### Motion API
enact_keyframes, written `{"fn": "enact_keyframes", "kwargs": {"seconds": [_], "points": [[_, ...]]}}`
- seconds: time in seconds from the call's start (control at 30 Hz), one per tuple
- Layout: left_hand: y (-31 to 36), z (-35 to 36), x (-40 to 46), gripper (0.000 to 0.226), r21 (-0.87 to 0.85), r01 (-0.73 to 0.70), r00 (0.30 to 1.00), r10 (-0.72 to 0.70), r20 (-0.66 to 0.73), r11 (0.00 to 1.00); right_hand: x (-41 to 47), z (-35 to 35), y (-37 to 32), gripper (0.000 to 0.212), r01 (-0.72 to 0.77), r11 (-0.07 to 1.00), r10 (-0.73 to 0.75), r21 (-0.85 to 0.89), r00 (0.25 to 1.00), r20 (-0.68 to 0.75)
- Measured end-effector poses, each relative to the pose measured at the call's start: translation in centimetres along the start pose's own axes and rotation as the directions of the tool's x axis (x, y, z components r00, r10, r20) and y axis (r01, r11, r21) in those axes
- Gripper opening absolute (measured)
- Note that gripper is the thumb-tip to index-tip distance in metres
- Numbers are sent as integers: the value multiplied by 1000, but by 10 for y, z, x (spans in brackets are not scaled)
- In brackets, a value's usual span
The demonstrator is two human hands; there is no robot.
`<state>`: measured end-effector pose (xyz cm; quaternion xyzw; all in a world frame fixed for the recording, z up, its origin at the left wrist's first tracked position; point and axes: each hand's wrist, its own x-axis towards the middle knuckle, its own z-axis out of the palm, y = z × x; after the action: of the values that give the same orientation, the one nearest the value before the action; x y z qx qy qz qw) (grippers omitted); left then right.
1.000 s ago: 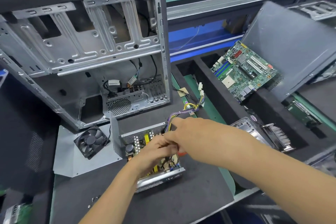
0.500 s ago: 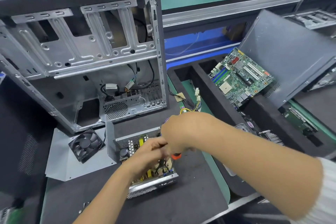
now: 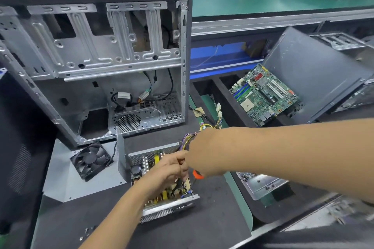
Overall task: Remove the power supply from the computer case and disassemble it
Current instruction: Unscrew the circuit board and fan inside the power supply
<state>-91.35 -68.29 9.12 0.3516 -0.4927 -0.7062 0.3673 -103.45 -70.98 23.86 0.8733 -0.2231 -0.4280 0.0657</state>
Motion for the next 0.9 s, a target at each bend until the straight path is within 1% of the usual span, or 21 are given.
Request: {"fn": "enact_keyframes", "kwargs": {"seconds": [0.03, 0.1, 0.17, 0.2, 0.23, 0.3, 0.33, 0.43, 0.5, 0.53, 0.57, 0.6, 0.63, 0.67, 0.7, 0.77, 0.8, 0.87, 0.9], "points": [[1, -1, -2, 28, 5, -13, 998, 13, 55, 1000, -4, 2, 1, 20, 12, 999, -13, -42, 1000, -20], [3, 2, -2, 34, 18, -15, 996, 14, 83, 1000, -13, 12, 5, 9, 27, 990, -37, -138, 997, -68], [3, 2, -1, 43, 67, -8, 998, 3, 70, 998, -20, 24, 8, 24, 36, 973, -64, -226, 991, -118], [3, 1, 0, 43, 117, -17, 997, 8, 76, 993, -23, 28, 8, 27, 44, 964, -80, -263, 988, -129], [3, 1, -1, 38, 189, -43, 994, 23, 105, 981, -25, 31, 7, 28, 41, 959, -85, -282, 986, -145], [7, 3, -3, 19, 301, -104, 983, 52, 175, 948, -27, 31, 4, 27, 38, 951, -103, -306, 975, -198], [7, 4, -3, 16, 323, -106, 985, 53, 166, 941, -27, 29, 2, 26, 51, 942, -134, -331, 963, -233], [6, 4, -6, 21, 352, -17, 999, -1, 51, 936, -21, 17, -12, 22, 107, 919, -233, -380, 924, -303], [7, 3, -10, 32, 381, 7, 1000, -4, -9, 925, -17, 9, -22, 23, 79, 919, -215, -387, 922, -321], [8, 4, -11, 35, 373, 6, 1000, 3, -22, 928, -16, 5, -25, 25, 43, 943, -158, -330, 930, -330], [11, 5, -12, 36, 362, 2, 1000, 4, -16, 932, -17, 1, -24, 28, -1, 979, -69, -205, 939, -337], [13, 5, -12, 34, 369, -18, 1000, 17, 8, 929, -18, -3, -20, 34, -66, 997, 50, -40, 949, -312], [16, 6, -11, 35, 373, -39, 999, 30, 29, 927, -20, -7, -14, 42, -139, 984, 163, 109, 951, -263], [17, 7, -9, 40, 386, -60, 998, 48, 42, 921, -23, -10, -8, 42, -204, 960, 242, 193, 949, -201], [20, 10, -8, 41, 377, -60, 998, 47, 42, 924, -24, -10, -3, 40, -241, 939, 284, 245, 946, -158], [21, 12, -7, 33, 349, -75, 996, 51, 77, 934, -22, -8, -3, 43, -277, 896, 315, 347, 948, -55], [20, 12, -5, 39, 346, -83, 993, 48, 107, 935, -21, -8, -6, 41, -270, 874, 298, 405, 955, -6], [19, 12, -5, 50, 346, -80, 989, 31, 146, 935, -17, -9, -12, 35, -230, 882, 232, 411, 972, 47], [19, 12, -5, 49, 326, -72, 988, 24, 150, 943, -16, -10, -11, 33, -207, 898, 205, 388, 978, 47]]}}
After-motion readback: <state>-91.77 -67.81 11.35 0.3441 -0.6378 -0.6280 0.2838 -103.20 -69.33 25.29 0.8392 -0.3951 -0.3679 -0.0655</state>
